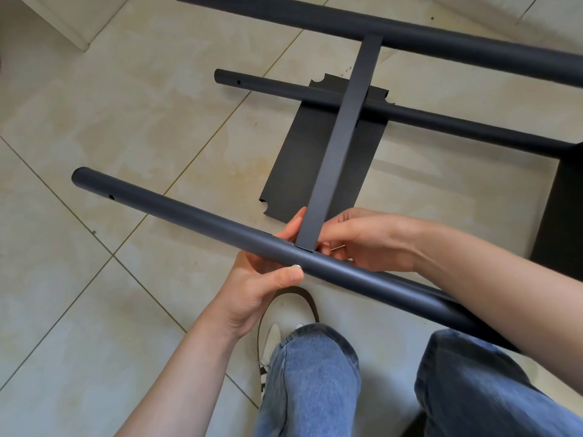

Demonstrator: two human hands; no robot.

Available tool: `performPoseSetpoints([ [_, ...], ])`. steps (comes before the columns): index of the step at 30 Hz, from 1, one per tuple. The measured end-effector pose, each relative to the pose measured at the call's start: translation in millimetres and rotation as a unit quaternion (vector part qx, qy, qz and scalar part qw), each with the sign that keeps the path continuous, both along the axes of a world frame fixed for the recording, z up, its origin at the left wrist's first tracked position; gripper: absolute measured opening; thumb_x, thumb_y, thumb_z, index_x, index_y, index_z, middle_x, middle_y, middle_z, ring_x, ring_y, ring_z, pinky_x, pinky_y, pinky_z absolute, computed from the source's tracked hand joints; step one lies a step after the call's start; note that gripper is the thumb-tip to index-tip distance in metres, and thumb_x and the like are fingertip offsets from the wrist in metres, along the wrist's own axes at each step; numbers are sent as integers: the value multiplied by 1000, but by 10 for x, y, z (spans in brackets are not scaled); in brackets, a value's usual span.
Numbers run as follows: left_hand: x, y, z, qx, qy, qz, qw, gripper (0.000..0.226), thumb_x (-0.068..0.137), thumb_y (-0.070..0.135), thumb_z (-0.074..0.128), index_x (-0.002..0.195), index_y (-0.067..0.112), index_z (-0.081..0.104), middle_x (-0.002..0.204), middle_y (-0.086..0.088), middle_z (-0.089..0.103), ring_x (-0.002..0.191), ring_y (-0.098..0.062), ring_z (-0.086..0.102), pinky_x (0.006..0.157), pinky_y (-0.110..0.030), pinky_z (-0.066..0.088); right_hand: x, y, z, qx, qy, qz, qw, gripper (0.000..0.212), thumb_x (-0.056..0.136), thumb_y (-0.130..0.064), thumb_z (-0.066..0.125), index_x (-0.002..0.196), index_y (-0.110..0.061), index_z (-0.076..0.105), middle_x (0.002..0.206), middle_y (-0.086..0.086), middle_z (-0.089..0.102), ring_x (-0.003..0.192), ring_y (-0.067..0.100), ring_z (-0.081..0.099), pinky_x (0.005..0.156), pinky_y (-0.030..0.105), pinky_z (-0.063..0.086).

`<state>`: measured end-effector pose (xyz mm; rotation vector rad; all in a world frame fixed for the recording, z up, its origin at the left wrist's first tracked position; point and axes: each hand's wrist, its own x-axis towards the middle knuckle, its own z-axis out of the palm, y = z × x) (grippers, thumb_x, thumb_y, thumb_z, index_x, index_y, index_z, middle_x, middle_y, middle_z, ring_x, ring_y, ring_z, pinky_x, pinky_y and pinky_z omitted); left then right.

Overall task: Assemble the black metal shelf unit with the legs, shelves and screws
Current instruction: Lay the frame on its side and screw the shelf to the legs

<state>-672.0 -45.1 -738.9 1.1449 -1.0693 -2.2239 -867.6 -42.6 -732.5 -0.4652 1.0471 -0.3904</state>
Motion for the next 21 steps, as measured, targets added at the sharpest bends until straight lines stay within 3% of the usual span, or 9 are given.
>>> performPoseSetpoints([
  [3, 7, -4, -5, -2, -1, 1, 1000, 72, 58, 29, 94, 124, 39, 69, 113, 1, 75, 111, -12, 68, 91, -19, 51, -22, -9, 39, -4, -22, 2, 1000, 16, 70, -33, 74, 60, -20, 74, 74, 3, 55, 65, 13, 49, 72, 28, 41],
  [6, 8, 0, -1, -1, -4, 0, 1000, 71, 56, 34, 96, 121, 41, 71, 113, 3, 75, 111, -11, 68, 90, -19, 52, -67, -29, 23, -3, -32, -4, 999, 19, 83, -17, 69, 64, -18, 74, 81, 6, 60, 73, 16, 53, 82, 34, 41],
  [9, 11, 3, -6, 1, -4, 3, 1000, 72, 55, 38, 96, 122, 40, 71, 114, 1, 75, 113, -13, 68, 91, -20, 52, -60, -8, -20, -10, -33, -6, 999, 32, 92, -10, 60, 65, -17, 76, 74, 3, 62, 69, 15, 54, 76, 30, 43],
  [13, 10, 5, -6, -1, -3, 5, 1000, 70, 55, 37, 96, 120, 41, 71, 112, 1, 76, 111, -13, 69, 90, -20, 52, -12, 11, 5, -10, -22, -5, 1000, 20, 81, -24, 71, 62, -17, 75, 70, 4, 59, 66, 15, 54, 70, 27, 45],
  [17, 9, 3, -17, 4, -5, 11, 1000, 71, 52, 39, 98, 118, 41, 73, 108, 2, 76, 109, -13, 69, 89, -20, 52, 6, 7, -14, -16, 15, 3, 1000, 33, 89, -21, 67, 56, -17, 71, 64, 3, 57, 61, 13, 52, 68, 26, 43],
  [21, 10, -3, -15, 2, -2, 7, 1000, 71, 55, 36, 97, 121, 38, 72, 111, 0, 76, 110, -14, 69, 90, -21, 52, -44, 6, 4, -21, -20, 4, 1000, 31, 92, -18, 62, 64, -18, 75, 72, 2, 62, 66, 13, 55, 71, 27, 45],
])
